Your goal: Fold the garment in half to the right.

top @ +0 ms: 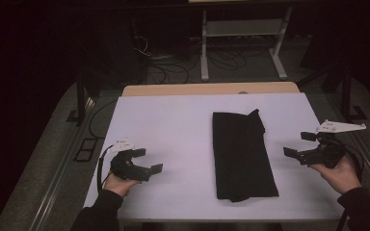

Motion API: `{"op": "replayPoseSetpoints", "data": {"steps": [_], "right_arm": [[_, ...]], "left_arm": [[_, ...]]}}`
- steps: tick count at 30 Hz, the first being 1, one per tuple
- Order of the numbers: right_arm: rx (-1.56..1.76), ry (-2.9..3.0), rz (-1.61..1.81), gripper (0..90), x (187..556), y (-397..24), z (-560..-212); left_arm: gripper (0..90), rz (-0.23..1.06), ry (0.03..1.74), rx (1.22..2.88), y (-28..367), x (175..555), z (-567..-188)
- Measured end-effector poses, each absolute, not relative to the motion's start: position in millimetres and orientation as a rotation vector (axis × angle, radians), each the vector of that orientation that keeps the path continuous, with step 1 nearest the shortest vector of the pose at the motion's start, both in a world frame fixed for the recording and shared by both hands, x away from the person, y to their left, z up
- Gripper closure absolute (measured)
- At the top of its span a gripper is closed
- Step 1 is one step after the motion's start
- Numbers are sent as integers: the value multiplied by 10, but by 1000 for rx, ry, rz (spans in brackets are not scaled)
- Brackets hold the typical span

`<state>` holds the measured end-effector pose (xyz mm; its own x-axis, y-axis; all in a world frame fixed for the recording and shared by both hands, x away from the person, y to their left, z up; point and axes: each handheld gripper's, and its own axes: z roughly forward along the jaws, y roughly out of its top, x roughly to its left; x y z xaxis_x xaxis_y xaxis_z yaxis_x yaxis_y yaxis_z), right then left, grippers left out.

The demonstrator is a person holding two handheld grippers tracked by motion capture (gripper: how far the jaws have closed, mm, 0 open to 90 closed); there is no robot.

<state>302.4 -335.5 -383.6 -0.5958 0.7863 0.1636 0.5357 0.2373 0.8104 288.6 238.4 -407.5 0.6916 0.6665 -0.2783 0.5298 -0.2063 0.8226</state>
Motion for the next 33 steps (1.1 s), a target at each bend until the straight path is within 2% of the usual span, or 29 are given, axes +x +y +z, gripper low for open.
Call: {"op": "replayPoseSetpoints", "data": {"steps": [33], "right_arm": [[1227,2168,1332,0,2607,-3406,-4193]], "left_arm": [[0,354,1054,1769,2950,2656,-4164]]}}
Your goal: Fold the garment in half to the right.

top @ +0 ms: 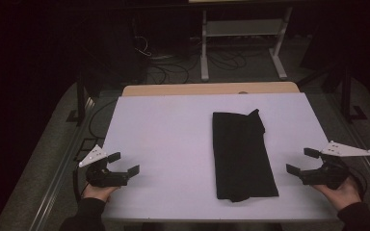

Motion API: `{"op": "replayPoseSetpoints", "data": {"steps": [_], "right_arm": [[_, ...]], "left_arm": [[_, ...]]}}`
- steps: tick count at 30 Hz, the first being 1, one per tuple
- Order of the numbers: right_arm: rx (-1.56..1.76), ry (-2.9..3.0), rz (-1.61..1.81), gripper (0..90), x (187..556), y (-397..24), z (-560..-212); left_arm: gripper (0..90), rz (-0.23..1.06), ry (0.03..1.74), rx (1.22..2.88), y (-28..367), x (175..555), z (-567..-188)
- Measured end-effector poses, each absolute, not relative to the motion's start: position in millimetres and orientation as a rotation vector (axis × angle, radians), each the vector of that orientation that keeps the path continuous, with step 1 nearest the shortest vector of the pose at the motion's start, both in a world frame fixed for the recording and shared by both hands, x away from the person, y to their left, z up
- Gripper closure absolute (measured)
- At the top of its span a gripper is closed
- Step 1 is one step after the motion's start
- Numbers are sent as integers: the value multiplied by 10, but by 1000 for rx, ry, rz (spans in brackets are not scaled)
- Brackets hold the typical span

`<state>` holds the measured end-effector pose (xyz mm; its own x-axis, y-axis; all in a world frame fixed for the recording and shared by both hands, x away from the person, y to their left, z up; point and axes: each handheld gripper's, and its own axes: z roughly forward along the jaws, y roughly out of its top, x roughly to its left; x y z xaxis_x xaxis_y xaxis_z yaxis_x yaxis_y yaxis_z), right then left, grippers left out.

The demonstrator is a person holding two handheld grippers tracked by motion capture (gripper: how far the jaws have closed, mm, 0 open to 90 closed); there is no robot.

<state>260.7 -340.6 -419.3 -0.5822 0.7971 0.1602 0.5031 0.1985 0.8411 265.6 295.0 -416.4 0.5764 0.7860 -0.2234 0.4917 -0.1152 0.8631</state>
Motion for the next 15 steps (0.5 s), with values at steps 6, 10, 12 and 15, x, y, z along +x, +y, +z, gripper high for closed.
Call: {"op": "replayPoseSetpoints", "data": {"steps": [6,10,12,15], "right_arm": [[1233,2171,1322,0,2587,-3398,-4223],[1238,2161,1322,0,2556,-3402,-4217],[1239,2155,1328,0,2540,-3408,-4214],[1239,2156,1327,0,2541,-3416,-4217]], "left_arm": [[0,424,1097,1774,2993,2606,-4168],[0,455,1119,1738,3058,2588,-4153],[0,465,1127,1725,3082,2581,-4150],[0,458,1132,1720,3089,2585,-4159]]}}
